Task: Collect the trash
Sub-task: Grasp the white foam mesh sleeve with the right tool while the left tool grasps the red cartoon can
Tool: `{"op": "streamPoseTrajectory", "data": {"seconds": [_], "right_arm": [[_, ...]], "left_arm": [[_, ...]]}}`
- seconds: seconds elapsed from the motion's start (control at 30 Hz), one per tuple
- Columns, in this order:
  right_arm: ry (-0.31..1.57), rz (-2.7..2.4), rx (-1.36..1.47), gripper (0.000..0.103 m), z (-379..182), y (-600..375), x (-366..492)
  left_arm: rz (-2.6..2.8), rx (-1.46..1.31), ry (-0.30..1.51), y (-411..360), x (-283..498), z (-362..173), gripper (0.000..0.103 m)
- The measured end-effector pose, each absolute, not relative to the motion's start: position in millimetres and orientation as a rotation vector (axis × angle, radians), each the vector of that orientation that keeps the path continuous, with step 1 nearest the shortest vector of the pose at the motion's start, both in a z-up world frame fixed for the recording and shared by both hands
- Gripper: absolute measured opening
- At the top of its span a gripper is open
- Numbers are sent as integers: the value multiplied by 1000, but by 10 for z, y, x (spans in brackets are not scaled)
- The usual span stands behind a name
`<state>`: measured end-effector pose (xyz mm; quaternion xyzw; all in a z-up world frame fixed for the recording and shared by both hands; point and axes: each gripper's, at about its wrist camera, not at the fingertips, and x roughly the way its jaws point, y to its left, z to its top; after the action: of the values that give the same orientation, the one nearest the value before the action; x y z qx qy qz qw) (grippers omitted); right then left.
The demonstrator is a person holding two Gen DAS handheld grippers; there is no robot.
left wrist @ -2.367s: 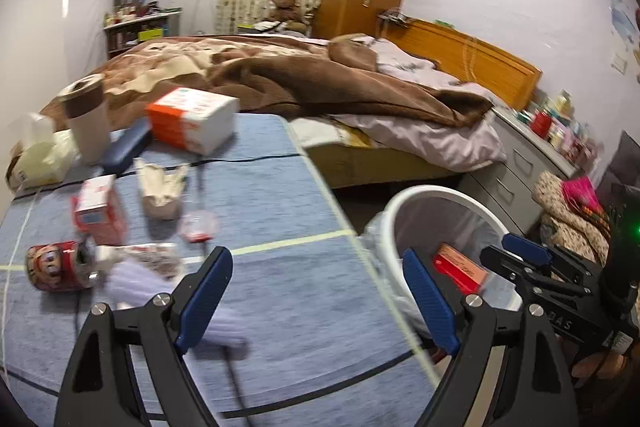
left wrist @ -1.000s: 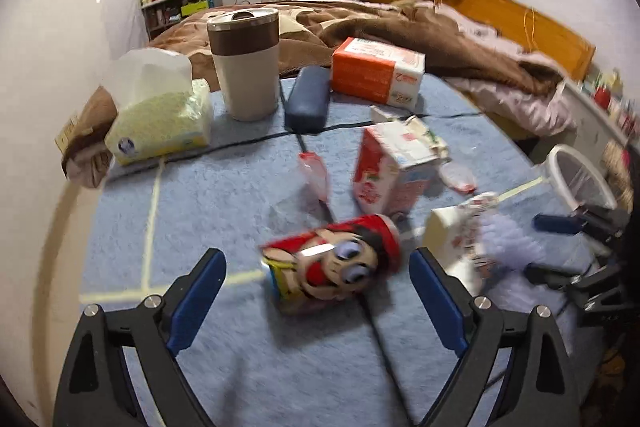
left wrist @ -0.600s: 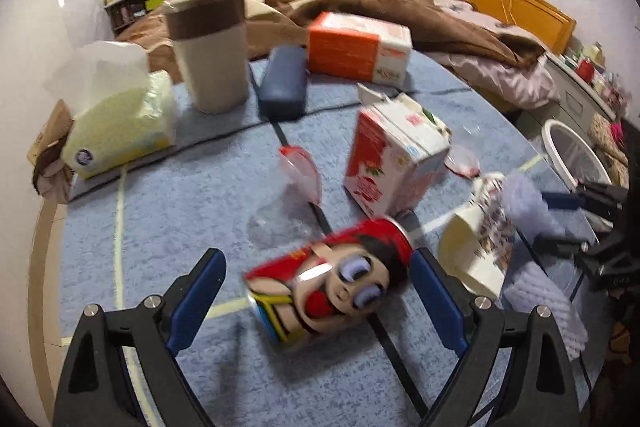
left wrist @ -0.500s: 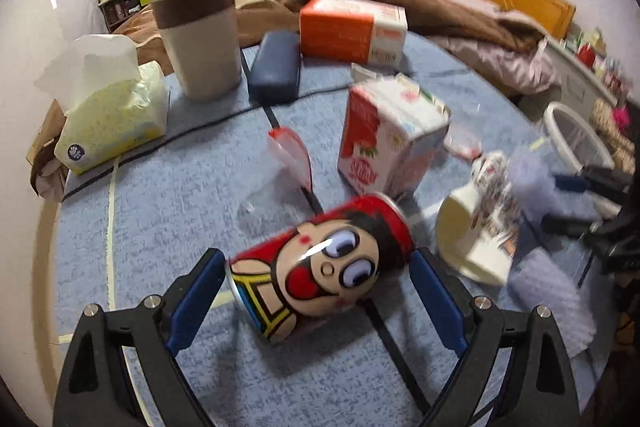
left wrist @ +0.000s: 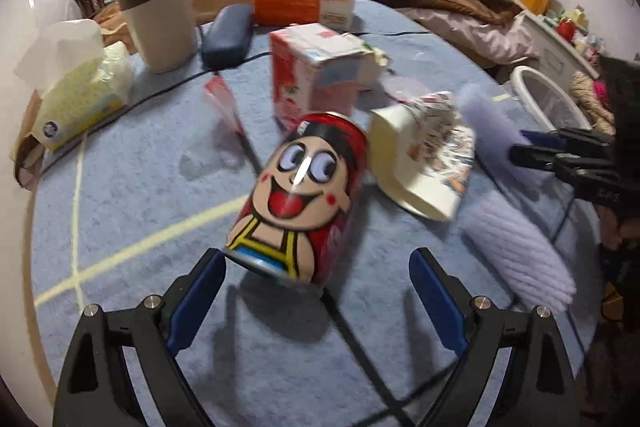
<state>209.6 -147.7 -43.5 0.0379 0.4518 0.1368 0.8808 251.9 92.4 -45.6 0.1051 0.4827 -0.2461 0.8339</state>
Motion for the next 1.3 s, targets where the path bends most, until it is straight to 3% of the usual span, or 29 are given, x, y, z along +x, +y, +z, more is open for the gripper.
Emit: {"op": "streamPoseTrajectory", "data": {"seconds": [0.17,0.4,0.73,1.3], "right_arm": [[951,271,100,33,-477,-1531,2100],[955,260,123,33,-493,-1580,2111],[950,264,129,33,-498,-1581,2104],[909,287,159,27,-429,-1587,2026]], "left_arm": [[-432,290,920,908,2548,-305,94],[-447,200,993,841,2844,-432,93],[-423,218,1009,767,2776,-483,58],[-335,109,954,781,2475,-380,57]]}}
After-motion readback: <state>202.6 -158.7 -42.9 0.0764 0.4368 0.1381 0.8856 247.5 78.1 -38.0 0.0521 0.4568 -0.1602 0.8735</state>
